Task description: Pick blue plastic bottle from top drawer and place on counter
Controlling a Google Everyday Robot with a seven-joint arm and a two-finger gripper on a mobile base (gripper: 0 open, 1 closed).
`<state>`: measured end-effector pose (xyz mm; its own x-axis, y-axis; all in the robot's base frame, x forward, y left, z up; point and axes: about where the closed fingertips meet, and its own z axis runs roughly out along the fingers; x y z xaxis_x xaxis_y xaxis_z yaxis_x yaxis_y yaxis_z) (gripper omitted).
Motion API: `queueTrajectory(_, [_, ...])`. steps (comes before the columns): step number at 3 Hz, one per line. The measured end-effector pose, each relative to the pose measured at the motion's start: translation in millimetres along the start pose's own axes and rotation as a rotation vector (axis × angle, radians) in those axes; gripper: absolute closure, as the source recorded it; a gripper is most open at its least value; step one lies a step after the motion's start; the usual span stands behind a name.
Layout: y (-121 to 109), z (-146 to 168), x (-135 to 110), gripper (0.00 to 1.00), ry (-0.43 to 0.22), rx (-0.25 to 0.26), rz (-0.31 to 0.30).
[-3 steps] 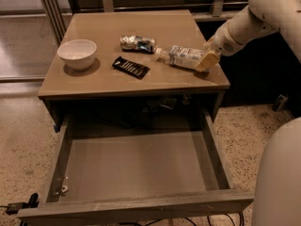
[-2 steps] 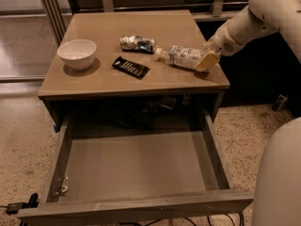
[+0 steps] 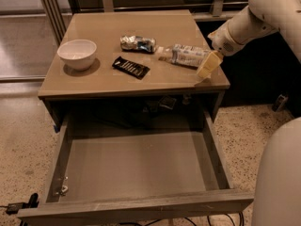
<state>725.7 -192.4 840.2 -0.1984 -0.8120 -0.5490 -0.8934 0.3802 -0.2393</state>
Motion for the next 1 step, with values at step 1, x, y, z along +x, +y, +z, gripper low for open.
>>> queueTrajectory(1, [0.0, 0.0, 0.0, 0.0, 0.0, 0.0, 0.0])
